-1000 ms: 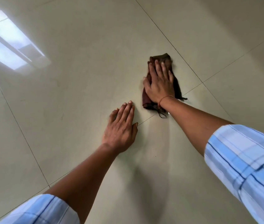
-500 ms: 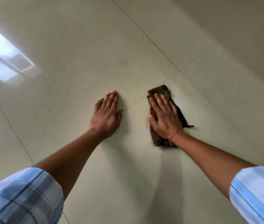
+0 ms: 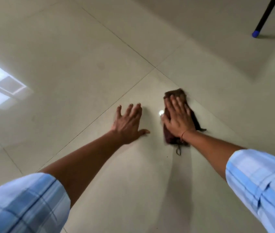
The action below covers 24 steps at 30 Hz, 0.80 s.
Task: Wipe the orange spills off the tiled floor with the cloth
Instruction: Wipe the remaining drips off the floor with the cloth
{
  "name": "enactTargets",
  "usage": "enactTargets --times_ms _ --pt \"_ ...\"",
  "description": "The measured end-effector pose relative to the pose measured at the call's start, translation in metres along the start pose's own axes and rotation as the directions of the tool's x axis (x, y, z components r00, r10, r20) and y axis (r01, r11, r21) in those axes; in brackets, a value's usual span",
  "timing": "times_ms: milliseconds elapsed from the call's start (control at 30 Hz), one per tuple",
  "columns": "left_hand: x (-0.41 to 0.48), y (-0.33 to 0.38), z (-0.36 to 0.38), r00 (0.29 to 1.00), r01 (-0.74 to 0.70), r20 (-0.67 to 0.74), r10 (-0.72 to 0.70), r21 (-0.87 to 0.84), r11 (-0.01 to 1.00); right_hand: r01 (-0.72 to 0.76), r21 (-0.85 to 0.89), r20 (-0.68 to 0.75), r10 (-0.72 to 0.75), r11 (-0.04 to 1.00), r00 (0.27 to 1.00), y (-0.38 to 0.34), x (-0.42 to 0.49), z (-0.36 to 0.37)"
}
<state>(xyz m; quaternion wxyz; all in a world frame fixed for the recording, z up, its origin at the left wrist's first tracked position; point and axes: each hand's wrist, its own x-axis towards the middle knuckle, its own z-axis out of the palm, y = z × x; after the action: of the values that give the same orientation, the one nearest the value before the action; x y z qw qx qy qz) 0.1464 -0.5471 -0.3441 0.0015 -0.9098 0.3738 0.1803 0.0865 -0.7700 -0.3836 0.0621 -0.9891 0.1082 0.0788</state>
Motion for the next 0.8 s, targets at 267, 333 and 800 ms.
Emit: enactTargets --times_ms 267,333,800 --pt "0.023 0.045 -0.021 0.945 0.123 0.296 -0.141 0.080 0.989 -0.426 0.135 -0.051 0.435 0.895 0.899 0.055 -0.029 0.003" --pt "0.030 0.053 -0.040 0.928 0.120 0.335 -0.163 0.145 0.982 -0.372 0.123 -0.035 0.379 0.920 0.925 0.035 -0.049 0.003" --pt "0.147 0.010 -0.028 0.969 -0.221 -0.104 0.223 0.031 0.975 -0.201 0.134 -0.139 0.219 0.970 0.966 0.042 0.065 -0.010"
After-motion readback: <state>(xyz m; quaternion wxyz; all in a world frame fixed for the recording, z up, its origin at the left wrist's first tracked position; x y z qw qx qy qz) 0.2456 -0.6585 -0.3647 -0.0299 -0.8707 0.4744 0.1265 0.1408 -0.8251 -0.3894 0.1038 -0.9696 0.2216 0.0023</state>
